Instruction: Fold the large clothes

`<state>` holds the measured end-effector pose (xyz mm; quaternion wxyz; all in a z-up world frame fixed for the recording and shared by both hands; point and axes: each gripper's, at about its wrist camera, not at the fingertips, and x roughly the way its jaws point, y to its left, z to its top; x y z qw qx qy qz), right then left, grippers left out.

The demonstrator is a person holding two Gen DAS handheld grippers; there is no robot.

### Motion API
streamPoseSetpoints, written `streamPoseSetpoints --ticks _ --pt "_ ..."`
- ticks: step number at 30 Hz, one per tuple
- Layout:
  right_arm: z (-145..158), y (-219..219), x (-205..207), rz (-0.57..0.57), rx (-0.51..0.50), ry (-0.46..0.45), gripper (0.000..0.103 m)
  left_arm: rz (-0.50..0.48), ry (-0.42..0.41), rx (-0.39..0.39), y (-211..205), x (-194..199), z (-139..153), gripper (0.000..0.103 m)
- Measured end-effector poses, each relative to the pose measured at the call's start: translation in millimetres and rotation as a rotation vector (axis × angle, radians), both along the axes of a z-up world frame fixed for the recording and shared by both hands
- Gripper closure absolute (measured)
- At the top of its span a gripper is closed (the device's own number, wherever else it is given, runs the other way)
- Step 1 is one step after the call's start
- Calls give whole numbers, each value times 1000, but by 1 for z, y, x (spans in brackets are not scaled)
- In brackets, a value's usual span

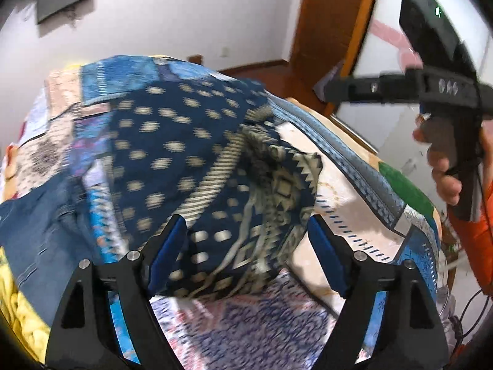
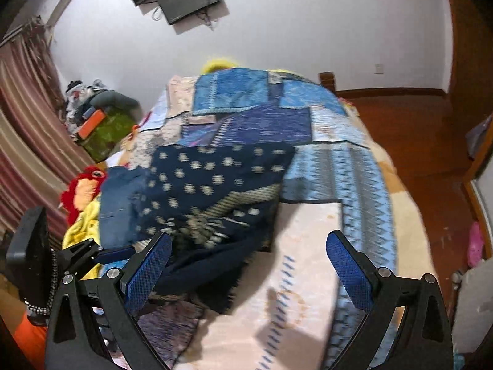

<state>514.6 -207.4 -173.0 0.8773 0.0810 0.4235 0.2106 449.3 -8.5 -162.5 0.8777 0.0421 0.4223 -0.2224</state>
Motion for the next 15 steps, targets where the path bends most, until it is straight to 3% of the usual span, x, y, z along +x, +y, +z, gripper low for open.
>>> streamPoseSetpoints --ticks 4,7,11,15 --pt "-6 31 9 54 66 41 3 106 -52 19 32 0 10 20" --pt "-15 55 15 94 73 66 3 185 -53 42 55 12 0 20" --pt "-48 73 20 96 -36 113 3 239 -3 83 68 29 -27 20" --pt "-92 62 22 66 -135 211 3 258 19 152 74 35 -58 19"
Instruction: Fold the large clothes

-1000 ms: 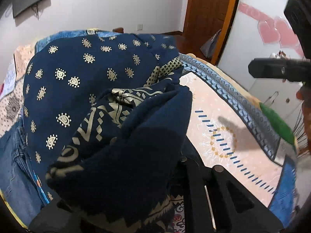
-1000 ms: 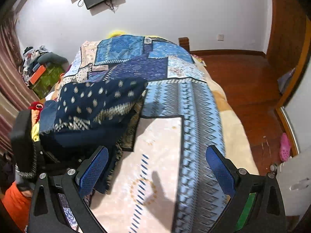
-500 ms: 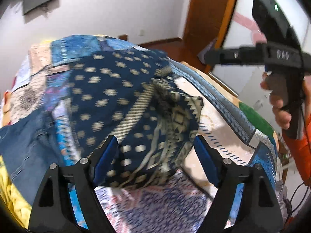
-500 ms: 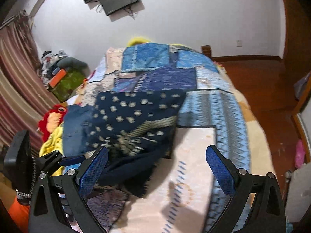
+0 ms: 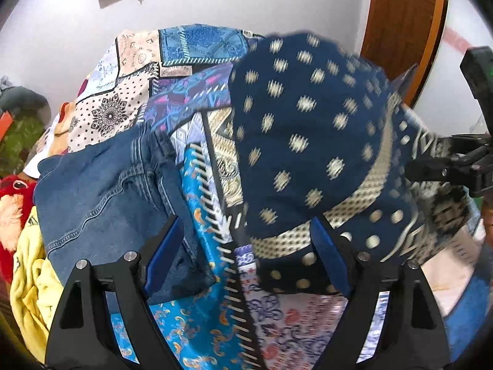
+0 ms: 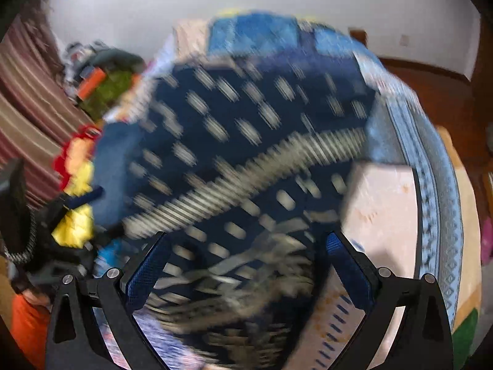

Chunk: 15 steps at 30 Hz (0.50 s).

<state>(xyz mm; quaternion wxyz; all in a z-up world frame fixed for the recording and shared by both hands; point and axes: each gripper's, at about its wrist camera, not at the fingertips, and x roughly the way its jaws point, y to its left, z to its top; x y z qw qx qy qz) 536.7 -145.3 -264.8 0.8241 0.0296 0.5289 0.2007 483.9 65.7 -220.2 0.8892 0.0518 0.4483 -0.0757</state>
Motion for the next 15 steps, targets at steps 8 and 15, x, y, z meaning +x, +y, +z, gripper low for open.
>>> streamPoseSetpoints --ticks 8,15 --pt "-18 -45 -22 3 -15 95 3 24 7 -13 23 -19 -13 19" --pt "20 -54 -30 14 20 -18 3 19 -27 -18 29 -27 11 19"
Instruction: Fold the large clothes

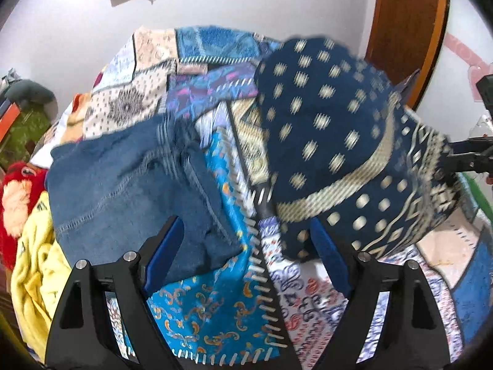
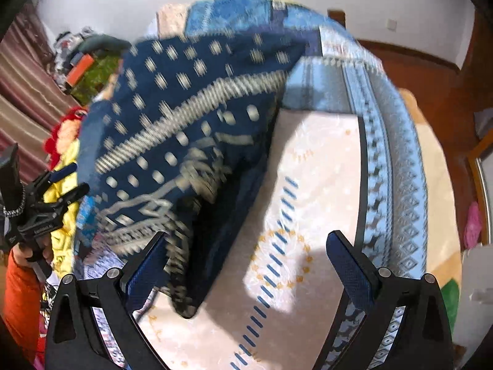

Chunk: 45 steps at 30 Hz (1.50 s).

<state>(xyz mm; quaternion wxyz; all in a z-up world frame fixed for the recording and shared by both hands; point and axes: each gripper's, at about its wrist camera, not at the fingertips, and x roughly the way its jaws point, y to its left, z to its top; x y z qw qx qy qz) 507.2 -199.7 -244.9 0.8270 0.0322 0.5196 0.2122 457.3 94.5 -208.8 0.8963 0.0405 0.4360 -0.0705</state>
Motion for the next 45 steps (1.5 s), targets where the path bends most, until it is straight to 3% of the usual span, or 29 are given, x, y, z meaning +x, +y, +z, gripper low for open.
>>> streamPoseSetpoints --ticks 4,8,13,16,19,22,29,34,36,39,45 --pt "11 4 16 5 64 -28 3 -52 -32 -55 -16 13 26 17" --pt "6 14 40 18 110 -21 3 -80 -19 -154 -29 39 32 15" --pt "-20 23 75 41 141 14 3 -96 61 -235 -41 84 7 14" --pt "-43 25 96 74 192 57 3 -80 103 -347 -31 106 -12 2" --pt "-49 30 111 110 252 43 2 -101 169 -490 -18 128 -31 1" --pt "-54 45 128 168 291 63 2 -111 220 -566 -14 144 -45 0" --pt "-59 64 145 206 362 68 6 -133 199 -587 -22 158 -44 3" --pt "-51 61 136 185 420 79 43 -124 146 -572 -21 140 -29 27" --pt "-41 58 129 175 443 81 64 -140 119 -549 -20 125 -16 35" --pt "-16 67 115 188 441 67 66 -154 60 -512 -20 102 11 39" --pt "61 98 81 246 461 -50 66 -156 -101 -474 8 52 81 39"
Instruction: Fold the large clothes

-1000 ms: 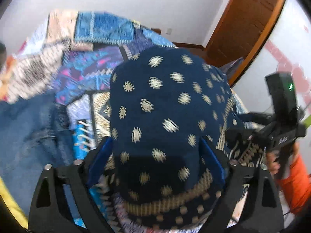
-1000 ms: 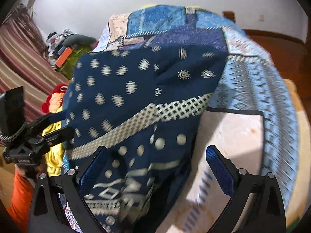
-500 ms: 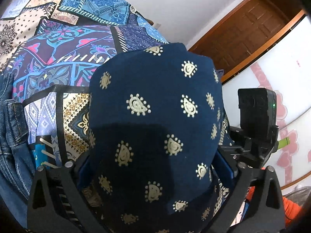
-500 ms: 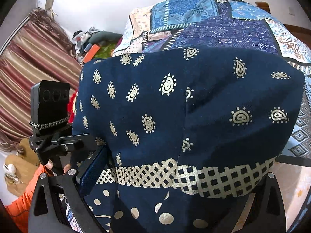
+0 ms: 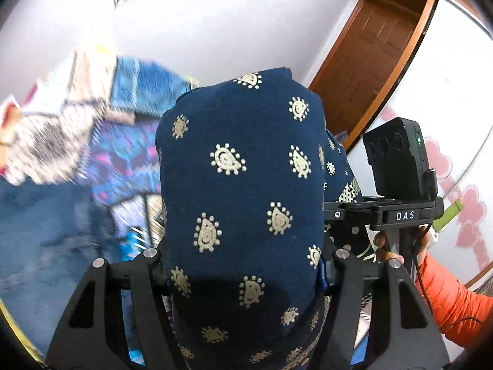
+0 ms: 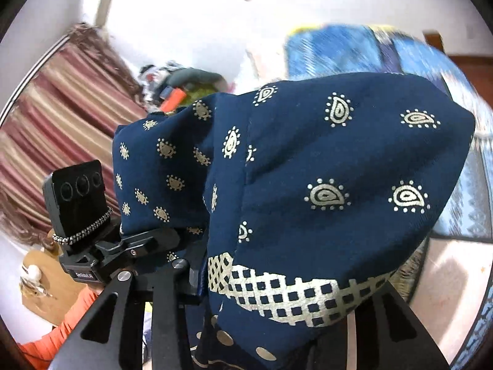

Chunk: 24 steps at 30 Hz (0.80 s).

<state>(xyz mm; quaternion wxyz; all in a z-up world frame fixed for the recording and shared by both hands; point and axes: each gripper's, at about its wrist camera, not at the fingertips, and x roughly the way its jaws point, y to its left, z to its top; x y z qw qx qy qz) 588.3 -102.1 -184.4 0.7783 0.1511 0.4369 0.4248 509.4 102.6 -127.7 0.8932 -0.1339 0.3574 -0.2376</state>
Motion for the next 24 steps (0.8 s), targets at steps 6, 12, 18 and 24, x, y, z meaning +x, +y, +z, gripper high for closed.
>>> streamPoseSetpoints --ticks 6,12,18,24 --pt "56 64 -20 51 -8 -108 66 70 -97 16 56 -42 47 39" --pt "52 140 -15 101 -16 -93 66 149 -91 13 120 -55 37 39" --pt "3 223 15 161 -65 -7 66 233 -7 -38 186 -44 -19 39" --pt "-66 292 56 208 -176 80 66 309 162 -158 251 -17 -97 39"
